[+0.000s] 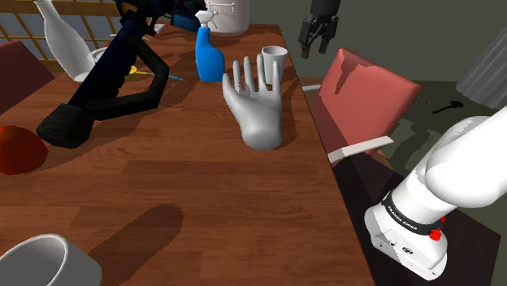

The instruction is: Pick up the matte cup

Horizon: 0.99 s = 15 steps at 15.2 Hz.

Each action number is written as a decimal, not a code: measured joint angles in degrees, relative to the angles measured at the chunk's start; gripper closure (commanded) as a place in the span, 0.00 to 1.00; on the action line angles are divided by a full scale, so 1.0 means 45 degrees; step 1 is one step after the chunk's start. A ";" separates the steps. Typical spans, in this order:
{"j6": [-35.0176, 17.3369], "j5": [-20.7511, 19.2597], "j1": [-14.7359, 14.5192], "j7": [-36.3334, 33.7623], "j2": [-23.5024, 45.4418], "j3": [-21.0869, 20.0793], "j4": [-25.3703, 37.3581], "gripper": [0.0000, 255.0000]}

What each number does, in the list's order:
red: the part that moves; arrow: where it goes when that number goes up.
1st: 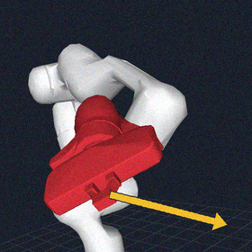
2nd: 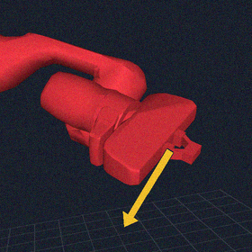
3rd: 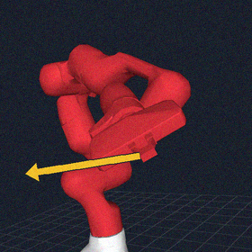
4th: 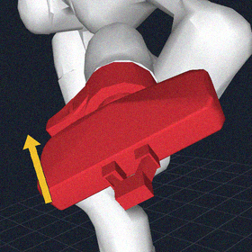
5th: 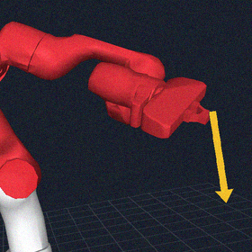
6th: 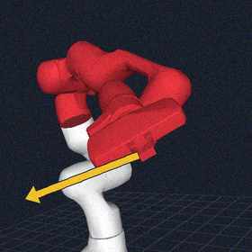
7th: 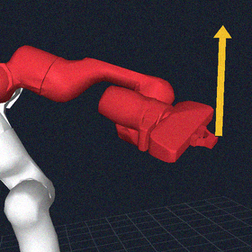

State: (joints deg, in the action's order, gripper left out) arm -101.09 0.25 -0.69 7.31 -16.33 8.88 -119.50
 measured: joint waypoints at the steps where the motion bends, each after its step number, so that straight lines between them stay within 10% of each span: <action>1: -0.0146 0.0076 -0.0028 0.0204 0.0507 0.0065 0.0399 0.00; 15: -0.0463 0.1312 0.0214 0.2592 0.6320 0.0455 0.6163 0.00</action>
State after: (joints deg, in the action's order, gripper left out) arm -103.18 6.16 0.27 18.97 12.11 10.93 -91.76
